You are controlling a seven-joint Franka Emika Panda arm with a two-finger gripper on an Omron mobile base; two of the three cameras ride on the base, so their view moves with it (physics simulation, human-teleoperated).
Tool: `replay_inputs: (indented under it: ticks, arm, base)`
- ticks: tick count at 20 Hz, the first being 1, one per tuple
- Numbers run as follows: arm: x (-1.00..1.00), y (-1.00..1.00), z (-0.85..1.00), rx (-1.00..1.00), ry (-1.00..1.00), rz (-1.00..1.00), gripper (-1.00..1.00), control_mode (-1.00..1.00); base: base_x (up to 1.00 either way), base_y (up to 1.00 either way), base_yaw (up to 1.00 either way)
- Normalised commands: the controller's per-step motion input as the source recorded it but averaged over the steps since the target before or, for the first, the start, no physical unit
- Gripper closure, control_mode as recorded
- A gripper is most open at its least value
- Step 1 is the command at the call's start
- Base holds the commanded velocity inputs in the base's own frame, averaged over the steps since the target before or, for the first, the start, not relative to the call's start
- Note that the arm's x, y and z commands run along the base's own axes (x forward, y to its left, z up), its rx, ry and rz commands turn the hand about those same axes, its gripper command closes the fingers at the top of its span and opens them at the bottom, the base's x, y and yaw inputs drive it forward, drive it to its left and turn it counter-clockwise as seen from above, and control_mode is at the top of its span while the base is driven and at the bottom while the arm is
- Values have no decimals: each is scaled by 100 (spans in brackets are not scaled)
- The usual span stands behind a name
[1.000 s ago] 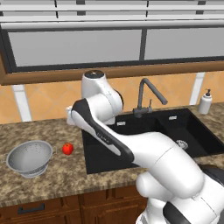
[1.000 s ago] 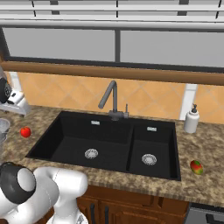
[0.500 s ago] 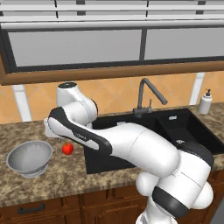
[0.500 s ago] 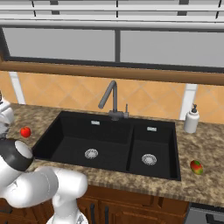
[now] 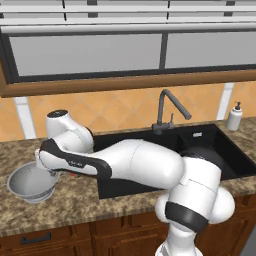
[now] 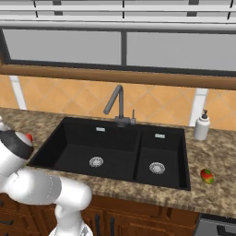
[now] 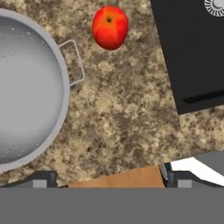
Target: Put the colander in the sink, put the mango, apple in the colander, and turn on the sink faucet and pour water over the colander.
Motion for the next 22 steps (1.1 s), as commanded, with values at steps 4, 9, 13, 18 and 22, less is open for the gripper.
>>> replay_inputs:
  ticks: [4,9,13,18,22]
  arm:
    - [0,28,-35,0,0,-1,-100,-100]
    - [0,29,-31,0,0,-3,-100,-100]
    - [7,16,-21,0,0,-7,-100,-100]
    - [24,2,-23,0,0,-13,-100,-100]
    - [31,9,-22,0,-1,-11,-100,-100]
  base:
    - [0,0,0]
    - [0,0,0]
    - [0,0,0]
    - [0,0,0]
    - [0,0,0]
